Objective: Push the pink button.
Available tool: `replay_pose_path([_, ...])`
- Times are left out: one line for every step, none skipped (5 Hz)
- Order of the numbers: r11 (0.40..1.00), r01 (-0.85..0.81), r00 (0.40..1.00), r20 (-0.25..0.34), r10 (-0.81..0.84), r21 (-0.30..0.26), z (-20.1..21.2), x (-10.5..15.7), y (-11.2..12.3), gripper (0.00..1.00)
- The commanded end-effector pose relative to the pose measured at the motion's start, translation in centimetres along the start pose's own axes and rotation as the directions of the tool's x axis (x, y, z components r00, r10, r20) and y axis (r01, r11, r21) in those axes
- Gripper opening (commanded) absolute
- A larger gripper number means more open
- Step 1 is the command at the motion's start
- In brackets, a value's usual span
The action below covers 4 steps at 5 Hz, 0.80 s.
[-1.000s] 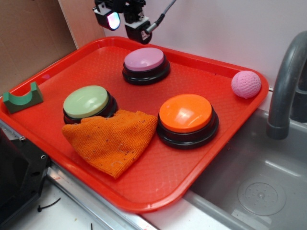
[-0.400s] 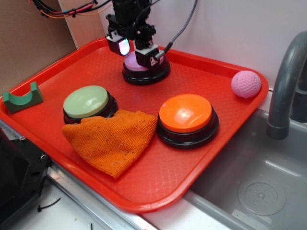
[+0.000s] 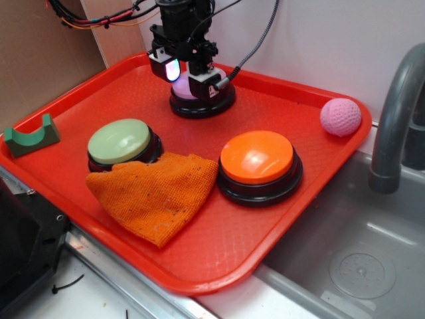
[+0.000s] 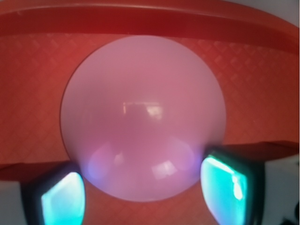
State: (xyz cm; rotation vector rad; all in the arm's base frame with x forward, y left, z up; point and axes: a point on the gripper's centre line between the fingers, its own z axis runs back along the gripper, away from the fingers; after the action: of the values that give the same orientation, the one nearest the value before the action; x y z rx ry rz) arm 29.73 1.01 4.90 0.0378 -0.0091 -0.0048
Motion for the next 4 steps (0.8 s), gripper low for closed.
replay_pose_path([1.0, 0.01, 0.995, 0.104, -0.01, -0.006, 4.7, -0.2, 0.2, 1.0])
replay_pose_path([0.999, -0.018, 0.994, 0.104, 0.015, 0.026, 5.8, -0.5, 0.4, 1.0])
replay_pose_path([1.0, -0.015, 0.993, 0.113, 0.012, 0.026, 5.9, -0.7, 0.4, 1.0])
replay_pose_path([0.999, -0.028, 0.99, 0.137, 0.022, 0.04, 7.2, -1.3, 0.4, 1.0])
